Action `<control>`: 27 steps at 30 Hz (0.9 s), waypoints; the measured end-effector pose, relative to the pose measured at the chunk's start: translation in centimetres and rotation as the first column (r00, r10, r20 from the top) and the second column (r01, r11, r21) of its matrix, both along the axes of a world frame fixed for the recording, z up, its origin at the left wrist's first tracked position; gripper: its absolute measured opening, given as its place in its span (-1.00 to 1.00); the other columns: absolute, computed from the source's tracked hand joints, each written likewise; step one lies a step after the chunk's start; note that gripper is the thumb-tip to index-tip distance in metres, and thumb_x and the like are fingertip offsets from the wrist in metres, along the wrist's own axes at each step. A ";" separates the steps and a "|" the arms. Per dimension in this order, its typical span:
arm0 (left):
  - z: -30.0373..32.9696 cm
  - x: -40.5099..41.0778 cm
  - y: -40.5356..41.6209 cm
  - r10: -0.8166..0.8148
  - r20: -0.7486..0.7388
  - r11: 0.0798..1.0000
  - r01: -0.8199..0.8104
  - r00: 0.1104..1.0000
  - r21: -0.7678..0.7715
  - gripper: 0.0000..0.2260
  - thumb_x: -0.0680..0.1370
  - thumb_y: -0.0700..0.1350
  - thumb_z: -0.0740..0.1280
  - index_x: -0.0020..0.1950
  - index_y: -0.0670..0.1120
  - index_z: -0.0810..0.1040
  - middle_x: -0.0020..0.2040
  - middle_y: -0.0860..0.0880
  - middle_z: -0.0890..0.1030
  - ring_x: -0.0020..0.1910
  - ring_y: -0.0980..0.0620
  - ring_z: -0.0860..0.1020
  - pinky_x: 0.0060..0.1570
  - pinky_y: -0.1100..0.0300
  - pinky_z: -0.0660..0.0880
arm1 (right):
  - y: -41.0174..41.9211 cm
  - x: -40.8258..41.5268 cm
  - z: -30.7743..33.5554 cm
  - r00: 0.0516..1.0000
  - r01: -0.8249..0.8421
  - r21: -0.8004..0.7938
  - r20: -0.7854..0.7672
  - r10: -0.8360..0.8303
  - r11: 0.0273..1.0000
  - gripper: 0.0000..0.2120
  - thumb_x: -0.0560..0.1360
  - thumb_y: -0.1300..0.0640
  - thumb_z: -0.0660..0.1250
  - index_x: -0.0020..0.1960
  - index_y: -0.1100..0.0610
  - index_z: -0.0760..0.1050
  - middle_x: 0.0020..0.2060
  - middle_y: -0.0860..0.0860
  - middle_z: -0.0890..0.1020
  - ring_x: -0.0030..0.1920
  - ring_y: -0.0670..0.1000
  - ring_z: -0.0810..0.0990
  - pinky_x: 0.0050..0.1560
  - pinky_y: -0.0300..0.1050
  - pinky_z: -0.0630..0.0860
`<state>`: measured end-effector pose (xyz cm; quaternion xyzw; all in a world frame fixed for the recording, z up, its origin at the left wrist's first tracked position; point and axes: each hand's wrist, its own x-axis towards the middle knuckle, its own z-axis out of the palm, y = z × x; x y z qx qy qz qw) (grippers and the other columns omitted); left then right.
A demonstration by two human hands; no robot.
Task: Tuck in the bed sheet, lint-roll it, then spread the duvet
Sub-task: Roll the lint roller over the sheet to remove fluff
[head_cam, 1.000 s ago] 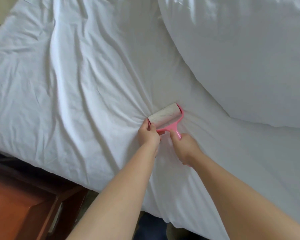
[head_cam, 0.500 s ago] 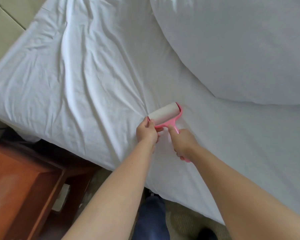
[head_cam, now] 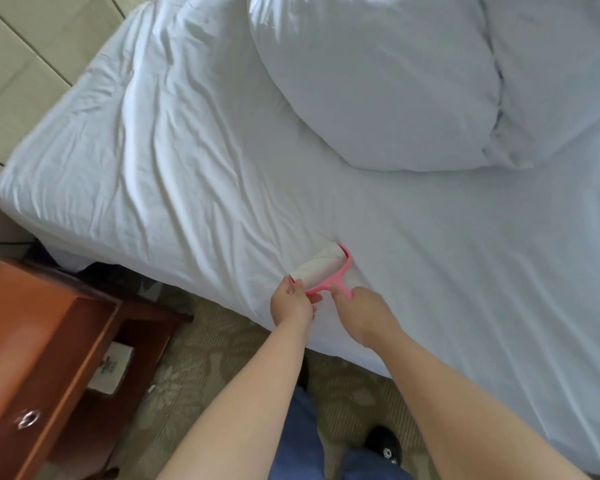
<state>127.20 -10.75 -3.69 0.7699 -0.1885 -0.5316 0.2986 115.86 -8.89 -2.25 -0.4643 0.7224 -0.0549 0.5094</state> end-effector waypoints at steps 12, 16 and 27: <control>2.0 -4.2 -0.7 -0.320 -0.006 0.946 0.319 0.947 -0.057 -0.67 0.64 -0.16 0.06 0.35 -0.01 0.45 -0.10 -0.14 0.66 -0.36 0.06 0.50 -0.38 0.26 0.45 | 2.8 -2.7 1.7 0.951 0.306 -0.079 -0.022 -0.309 0.949 -0.51 0.61 -0.20 -0.05 -0.15 0.15 0.43 -0.22 0.04 0.53 -0.27 -0.02 0.47 -0.37 -0.15 0.30; 1.9 -6.3 -0.2 -0.447 -0.080 0.895 0.443 0.891 -0.058 -0.74 0.65 -0.17 0.06 0.12 0.03 0.52 -0.09 -0.11 0.62 -0.32 0.08 0.51 -0.32 0.26 0.45 | 5.5 -2.5 0.5 0.847 0.530 -0.029 -0.027 -0.531 0.848 -0.47 0.63 -0.19 -0.08 -0.08 0.18 0.48 -0.20 0.05 0.54 -0.24 -0.04 0.48 -0.35 -0.16 0.31; -1.7 -7.7 -6.2 -0.460 -0.194 0.883 0.469 0.866 -0.004 -0.70 0.63 -0.24 0.12 0.26 0.00 0.53 -0.25 -0.07 0.58 -0.36 0.11 0.53 -0.49 0.30 0.28 | -0.1 -3.8 -2.1 0.755 0.631 0.169 0.093 -0.650 0.757 -0.45 0.56 -0.31 -0.10 -0.24 0.11 0.34 -0.36 0.02 0.42 -0.40 0.02 0.37 -0.45 -0.17 0.33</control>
